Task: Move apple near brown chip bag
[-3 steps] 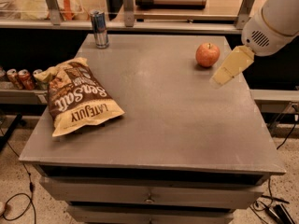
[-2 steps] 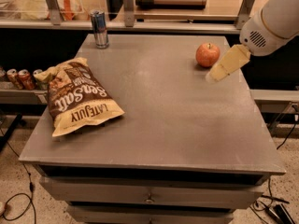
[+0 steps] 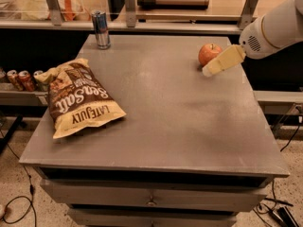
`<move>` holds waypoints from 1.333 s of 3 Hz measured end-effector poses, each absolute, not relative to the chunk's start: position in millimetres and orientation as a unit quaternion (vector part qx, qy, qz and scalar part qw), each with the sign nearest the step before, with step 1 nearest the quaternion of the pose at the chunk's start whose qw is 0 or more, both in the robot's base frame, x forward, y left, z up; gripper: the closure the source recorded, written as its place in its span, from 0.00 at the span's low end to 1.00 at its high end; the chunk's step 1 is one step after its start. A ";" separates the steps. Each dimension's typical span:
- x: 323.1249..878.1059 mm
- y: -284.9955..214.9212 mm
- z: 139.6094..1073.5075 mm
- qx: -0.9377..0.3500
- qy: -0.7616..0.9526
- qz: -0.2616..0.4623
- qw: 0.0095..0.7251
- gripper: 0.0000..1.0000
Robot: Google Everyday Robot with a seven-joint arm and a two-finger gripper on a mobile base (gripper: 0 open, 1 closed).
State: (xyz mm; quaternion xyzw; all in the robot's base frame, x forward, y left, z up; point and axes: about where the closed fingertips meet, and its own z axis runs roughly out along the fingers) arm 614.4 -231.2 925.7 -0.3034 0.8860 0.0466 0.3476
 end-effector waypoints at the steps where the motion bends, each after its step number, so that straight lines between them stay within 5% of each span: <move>1: 636.5 -224.2 917.9 -0.297 0.883 0.035 0.362 0.00; 4: 701.4 -187.9 891.7 -0.300 0.878 0.016 0.372 0.00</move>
Offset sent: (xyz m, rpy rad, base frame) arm 0.0788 0.0398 -0.0216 -0.0811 -0.0966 -0.0179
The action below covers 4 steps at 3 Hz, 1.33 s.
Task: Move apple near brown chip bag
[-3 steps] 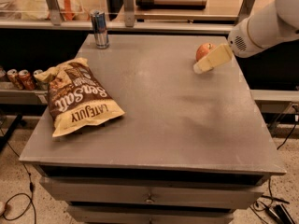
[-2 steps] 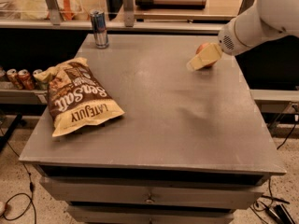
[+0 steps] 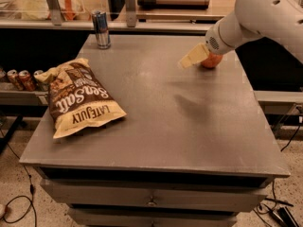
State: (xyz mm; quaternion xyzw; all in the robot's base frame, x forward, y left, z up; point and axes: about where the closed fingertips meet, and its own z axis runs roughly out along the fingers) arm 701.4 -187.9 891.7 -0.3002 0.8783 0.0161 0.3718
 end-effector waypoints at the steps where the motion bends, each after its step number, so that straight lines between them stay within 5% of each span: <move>1: 716.9 -189.6 880.8 -0.288 0.883 0.019 0.370 0.00; 2: 727.8 -202.6 873.5 -0.269 0.889 0.017 0.370 0.00; 4: 732.7 -224.7 868.4 -0.249 0.895 0.011 0.371 0.40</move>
Offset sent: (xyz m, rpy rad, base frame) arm 0.0392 -0.0347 -0.0232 0.0319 0.0128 -0.1127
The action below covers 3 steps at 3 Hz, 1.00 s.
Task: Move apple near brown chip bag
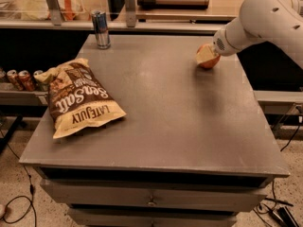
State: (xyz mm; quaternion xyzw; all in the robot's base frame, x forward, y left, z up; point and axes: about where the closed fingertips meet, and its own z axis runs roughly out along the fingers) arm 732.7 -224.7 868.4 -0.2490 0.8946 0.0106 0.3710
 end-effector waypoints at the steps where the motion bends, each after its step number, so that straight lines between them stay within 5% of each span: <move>1: 731.6 -225.4 867.7 -0.252 0.894 0.013 0.370 0.64; 3: 717.2 -207.8 901.3 -0.297 0.870 0.039 0.393 1.00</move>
Offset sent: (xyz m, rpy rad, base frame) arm -0.0145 0.0155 0.0222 0.0193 -0.0210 0.1092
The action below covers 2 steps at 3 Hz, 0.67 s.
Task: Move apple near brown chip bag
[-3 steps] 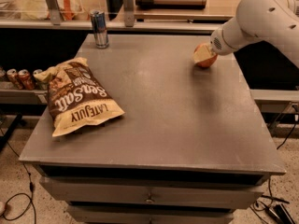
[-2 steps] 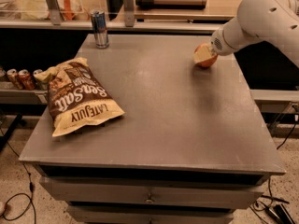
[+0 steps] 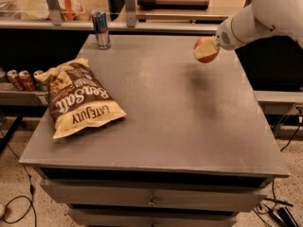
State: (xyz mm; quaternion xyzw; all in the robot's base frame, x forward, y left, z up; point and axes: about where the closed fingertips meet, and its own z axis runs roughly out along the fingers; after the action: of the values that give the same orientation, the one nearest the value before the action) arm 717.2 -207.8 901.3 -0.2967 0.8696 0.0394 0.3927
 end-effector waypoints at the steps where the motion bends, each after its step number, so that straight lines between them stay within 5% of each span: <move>1: 692.3 -186.3 929.9 -0.351 0.843 0.065 0.403 1.00; 2: 657.6 -139.7 946.5 -0.434 0.801 0.111 0.397 1.00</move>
Offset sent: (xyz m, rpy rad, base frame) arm -0.1172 0.1334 0.0689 0.0399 -0.0365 0.6595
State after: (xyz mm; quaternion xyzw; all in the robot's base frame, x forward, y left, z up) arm 657.6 -139.7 946.5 -0.4340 0.8010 0.1107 0.3972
